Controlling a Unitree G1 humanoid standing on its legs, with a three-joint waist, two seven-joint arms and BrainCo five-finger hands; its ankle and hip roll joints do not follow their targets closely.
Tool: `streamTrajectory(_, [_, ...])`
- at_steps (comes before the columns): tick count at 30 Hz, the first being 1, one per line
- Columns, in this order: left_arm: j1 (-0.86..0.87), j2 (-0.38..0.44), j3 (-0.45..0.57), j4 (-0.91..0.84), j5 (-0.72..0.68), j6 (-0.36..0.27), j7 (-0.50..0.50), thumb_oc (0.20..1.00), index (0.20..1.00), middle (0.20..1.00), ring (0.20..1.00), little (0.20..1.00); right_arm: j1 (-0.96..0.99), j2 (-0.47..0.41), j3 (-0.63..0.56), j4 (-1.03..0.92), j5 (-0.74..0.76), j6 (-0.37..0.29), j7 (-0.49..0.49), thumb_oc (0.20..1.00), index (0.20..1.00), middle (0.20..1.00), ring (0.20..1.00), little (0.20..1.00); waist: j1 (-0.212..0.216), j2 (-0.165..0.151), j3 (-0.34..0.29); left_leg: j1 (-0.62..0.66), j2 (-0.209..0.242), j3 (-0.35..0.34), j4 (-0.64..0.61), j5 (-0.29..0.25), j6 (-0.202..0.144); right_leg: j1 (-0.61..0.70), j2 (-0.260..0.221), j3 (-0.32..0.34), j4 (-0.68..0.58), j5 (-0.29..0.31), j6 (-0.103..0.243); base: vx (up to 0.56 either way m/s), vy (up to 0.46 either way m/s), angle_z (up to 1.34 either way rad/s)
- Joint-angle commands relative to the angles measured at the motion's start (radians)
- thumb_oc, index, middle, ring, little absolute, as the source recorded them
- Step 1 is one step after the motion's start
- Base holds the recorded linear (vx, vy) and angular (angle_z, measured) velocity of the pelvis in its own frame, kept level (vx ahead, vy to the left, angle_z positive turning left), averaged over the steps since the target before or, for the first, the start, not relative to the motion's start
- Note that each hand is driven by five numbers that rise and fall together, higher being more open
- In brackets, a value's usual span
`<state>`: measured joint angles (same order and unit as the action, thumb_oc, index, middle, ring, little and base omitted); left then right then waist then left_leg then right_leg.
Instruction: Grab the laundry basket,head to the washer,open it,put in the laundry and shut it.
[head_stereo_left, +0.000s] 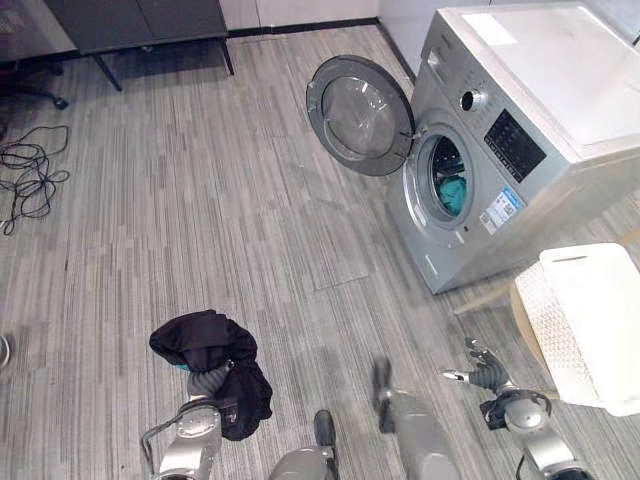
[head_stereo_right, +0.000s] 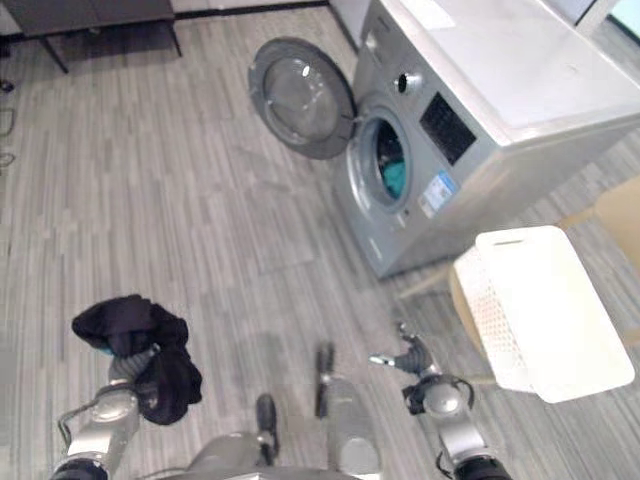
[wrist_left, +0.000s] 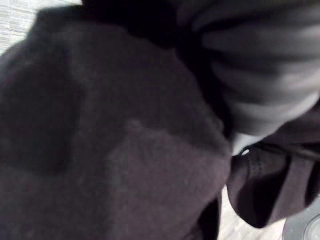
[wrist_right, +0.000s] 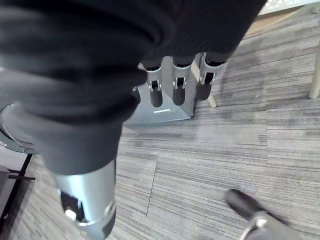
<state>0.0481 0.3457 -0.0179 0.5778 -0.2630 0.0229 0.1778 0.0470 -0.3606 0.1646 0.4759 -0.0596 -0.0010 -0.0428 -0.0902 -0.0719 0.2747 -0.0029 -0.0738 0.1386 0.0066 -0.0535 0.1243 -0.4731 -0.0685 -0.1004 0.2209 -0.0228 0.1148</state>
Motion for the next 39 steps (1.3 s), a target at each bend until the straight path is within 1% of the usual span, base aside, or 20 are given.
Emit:
streamTrajectory(1, [0.013, 0.027, 0.005, -0.072, 0.024, -0.054, -0.002, 0.2, 0.2, 0.2, 0.2, 0.2, -0.02, -0.033, -0.01, 0.014, 0.023, -0.026, -0.012, 1.0, 1.0, 1.0, 1.0, 1.0, -0.022, 0.028, -0.007, 0.144, -0.006, -0.051, 0.007, -0.109, -0.086, 0.067, 0.01, -0.046, -0.075, 0.189, 0.012, 0.67, -0.03, 0.93])
streamTrajectory(2, [0.014, 0.022, 0.004, -0.061, 0.026, -0.052, -0.002, 0.2, 0.2, 0.2, 0.2, 0.2, -0.011, -0.031, -0.015, 0.015, 0.028, -0.024, -0.005, 1.0, 1.0, 1.0, 1.0, 1.0, -0.036, 0.03, -0.016, 0.199, -0.009, -0.09, -0.002, -0.136, -0.091, 0.046, 0.008, -0.099, -0.116, 0.212, 0.016, 0.48, -0.031, 0.45])
streamTrajectory(6, [0.021, 0.004, -0.011, -0.04, 0.006, -0.053, -0.014, 0.2, 0.2, 0.2, 0.2, 0.2, 0.02, -0.027, -0.034, 0.029, 0.047, -0.023, 0.002, 1.0, 1.0, 1.0, 1.0, 1.0, -0.067, 0.041, -0.043, 0.259, 0.019, -0.135, 0.026, -0.141, -0.125, 0.067, 0.007, -0.11, -0.108, 0.214, 0.003, 0.42, -0.084, 0.54])
streamTrajectory(7, [0.027, -0.003, -0.018, -0.038, 0.009, -0.054, -0.017, 0.2, 0.2, 0.2, 0.2, 0.2, 0.023, -0.024, -0.031, 0.044, 0.051, -0.024, 0.003, 1.0, 1.0, 1.0, 1.0, 1.0, -0.077, 0.05, -0.059, 0.264, 0.041, -0.135, 0.061, -0.102, -0.154, 0.082, 0.02, -0.103, -0.101, 0.208, -0.009, 0.51, -0.196, 0.76])
streamTrajectory(8, [0.024, -0.016, -0.025, -0.035, -0.007, -0.054, -0.016, 0.2, 0.2, 0.2, 0.2, 0.2, 0.019, -0.023, -0.022, 0.074, 0.037, -0.025, -0.006, 1.0, 1.0, 1.0, 1.0, 1.0, -0.081, 0.054, -0.078, 0.215, 0.08, -0.113, 0.225, 0.012, -0.219, 0.143, 0.027, -0.097, -0.097, 0.191, -0.031, 0.49, -0.211, 1.02])
streamTrajectory(9, [0.025, -0.02, -0.026, -0.037, -0.011, -0.055, -0.019, 0.2, 0.2, 0.2, 0.2, 0.2, 0.017, -0.025, -0.024, 0.074, 0.042, -0.025, -0.01, 1.0, 1.0, 1.0, 1.0, 1.0, -0.078, 0.047, -0.076, 0.174, 0.088, -0.107, 0.304, 0.04, -0.227, 0.17, 0.019, -0.106, -0.102, 0.177, -0.043, 0.43, -0.201, 1.03])
streamTrajectory(10, [0.024, -0.021, -0.038, -0.041, -0.009, -0.055, -0.019, 0.2, 0.2, 0.2, 0.2, 0.2, 0.015, -0.029, -0.027, 0.074, 0.055, -0.025, -0.017, 1.0, 1.0, 1.0, 1.0, 1.0, -0.077, 0.04, -0.073, 0.142, 0.095, -0.098, 0.361, 0.065, -0.221, 0.197, 0.022, -0.096, -0.11, 0.163, -0.057, 0.19, -0.078, 0.72])
streamTrajectory(12, [0.019, -0.024, -0.048, -0.042, -0.021, -0.052, -0.021, 0.2, 0.2, 0.2, 0.2, 0.2, 0.015, -0.038, -0.032, 0.081, 0.059, -0.019, -0.023, 1.0, 1.0, 1.0, 1.0, 1.0, -0.047, 0.03, -0.064, 0.049, 0.105, -0.053, 0.375, 0.03, -0.196, 0.268, 0.029, -0.068, -0.125, 0.122, -0.069, 0.3, -0.089, -0.25])
streamTrajectory(15, [0.016, -0.025, -0.051, -0.04, -0.021, -0.051, -0.017, 0.2, 0.2, 0.2, 0.2, 0.2, 0.009, -0.039, -0.03, 0.089, 0.06, -0.016, -0.028, 1.0, 1.0, 1.0, 1.0, 1.0, -0.041, 0.019, -0.066, 0.016, 0.098, -0.038, 0.35, 0.027, -0.186, 0.289, 0.025, -0.049, -0.135, 0.119, -0.066, 0.22, -0.025, -0.72])
streamTrajectory(16, [0.01, -0.02, -0.06, -0.04, -0.013, -0.049, -0.017, 0.2, 0.2, 0.2, 0.2, 0.2, 0.006, -0.042, -0.029, 0.099, 0.056, -0.011, -0.033, 1.0, 1.0, 1.0, 1.0, 1.0, -0.024, 0.006, -0.064, -0.059, 0.109, -0.016, 0.255, 0.008, -0.175, 0.337, 0.016, -0.011, -0.147, 0.099, -0.052, 0.36, 0.043, -0.99])
streamTrajectory(20, [0.023, -0.013, -0.063, -0.048, 0.011, -0.047, -0.018, 0.2, 0.2, 0.2, 0.2, 0.2, 0.017, -0.042, -0.018, 0.13, 0.032, -0.01, -0.042, 1.0, 1.0, 1.0, 1.0, 1.0, 0.028, 0.025, -0.057, -0.175, 0.11, -0.095, 0.083, 0.158, -0.202, 0.434, 0.054, 0.087, -0.149, 0.037, -0.058, 0.48, 0.138, -1.04])
streamTrajectory(23, [0.025, -0.008, -0.061, -0.047, 0.016, -0.041, -0.017, 0.2, 0.2, 0.2, 0.2, 0.2, 0.008, -0.044, -0.014, 0.163, 0.021, -0.002, -0.036, 1.0, 1.0, 1.0, 1.0, 1.0, 0.075, 0.035, -0.055, -0.214, 0.116, -0.238, 0.014, 0.242, -0.232, 0.503, 0.074, 0.227, -0.12, -0.017, -0.055, 0.55, 0.242, -1.63])
streamTrajectory(27, [0.001, 0.007, -0.101, -0.04, 0.04, -0.037, -0.036, 0.2, 0.2, 0.2, 0.2, 0.2, -0.014, -0.017, -0.031, 0.168, 0.045, -0.005, -0.034, 1.0, 1.0, 1.0, 1.0, 1.0, 0.059, 0.005, -0.09, -0.17, 0.109, -0.141, 0.062, 0.162, -0.177, 0.496, 0.015, 0.307, -0.069, -0.016, -0.005, 0.37, 0.332, -2.18])
streamTrajectory(28, [-0.006, 0.028, -0.094, -0.061, 0.037, -0.041, -0.023, 0.2, 0.2, 0.2, 0.2, 0.2, -0.059, -0.004, -0.008, 0.182, 0.039, -0.005, -0.038, 1.0, 1.0, 1.0, 1.0, 1.0, 0.079, -0.003, -0.087, -0.131, 0.124, -0.052, 0.062, 0.123, -0.163, 0.45, -0.016, 0.239, -0.033, 0.013, 0.014, 0.12, 0.275, -2.2])
streamTrajectory(30, [-0.012, 0.048, -0.086, -0.087, 0.036, -0.04, -0.016, 0.2, 0.2, 0.2, 0.2, 0.2, -0.082, 0.008, 0.007, 0.197, 0.019, -0.003, -0.048, 1.0, 1.0, 1.0, 1.0, 1.0, 0.109, 0.008, -0.092, -0.083, 0.154, 0.047, 0.051, 0.1, -0.168, 0.437, -0.101, -0.026, -0.03, 0.023, 0.014, 0.06, 0.221, -2.21])
streamTrajectory(31, [-0.013, 0.049, -0.086, -0.087, 0.036, -0.04, -0.016, 0.2, 0.2, 0.2, 0.2, 0.2, -0.082, 0.009, 0.007, 0.197, 0.019, -0.003, -0.048, 1.0, 1.0, 1.0, 1.0, 1.0, 0.109, 0.009, -0.094, -0.087, 0.155, 0.047, 0.05, 0.104, -0.168, 0.435, -0.099, -0.027, -0.035, 0.029, 0.014, 0.0, 0.105, -1.39])
streamTrajectory(33, [-0.004, 0.053, -0.075, -0.095, 0.051, -0.04, -0.021, 0.2, 0.2, 0.2, 0.2, 0.2, -0.086, 0.021, 0.019, 0.215, -0.002, 0.0, -0.043, 1.0, 1.0, 1.0, 1.0, 1.0, 0.118, 0.017, -0.101, -0.048, 0.172, 0.137, 0.035, 0.093, -0.171, 0.436, -0.141, -0.205, -0.032, 0.031, 0.01, -0.02, 0.152, -0.86])
streamTrajectory(34, [-0.004, 0.053, -0.075, -0.094, 0.051, -0.041, -0.021, 0.2, 0.2, 0.2, 0.2, 0.2, -0.086, 0.021, 0.02, 0.215, -0.002, 0.0, -0.043, 1.0, 1.0, 1.0, 1.0, 1.0, 0.119, 0.017, -0.102, -0.047, 0.173, 0.139, 0.033, 0.093, -0.171, 0.436, -0.14, -0.204, -0.034, 0.032, 0.01, 0.0, 0.177, -0.84])
streamTrajectory(37, [0.014, 0.06, -0.063, -0.098, 0.066, -0.039, -0.035, 0.2, 0.2, 0.2, 0.2, 0.2, -0.088, 0.027, 0.038, 0.226, -0.016, -0.001, -0.03, 1.0, 1.0, 1.0, 1.0, 1.0, 0.127, 0.01, -0.102, 0.01, 0.177, 0.24, 0.017, 0.083, -0.177, 0.425, -0.128, -0.335, -0.031, 0.02, 0.006, 0.03, 0.05, -0.99])
streamTrajectory(39, [0.014, 0.06, -0.074, -0.1, 0.078, -0.039, -0.042, 0.2, 0.2, 0.2, 0.2, 0.2, -0.079, 0.025, 0.036, 0.223, -0.014, -0.003, -0.026, 1.0, 1.0, 1.0, 1.0, 1.0, 0.109, 0.005, -0.099, 0.005, 0.178, 0.234, 0.035, 0.08, -0.181, 0.414, -0.1, -0.269, -0.045, 0.017, 0.007, 0.04, -0.083, -0.84])
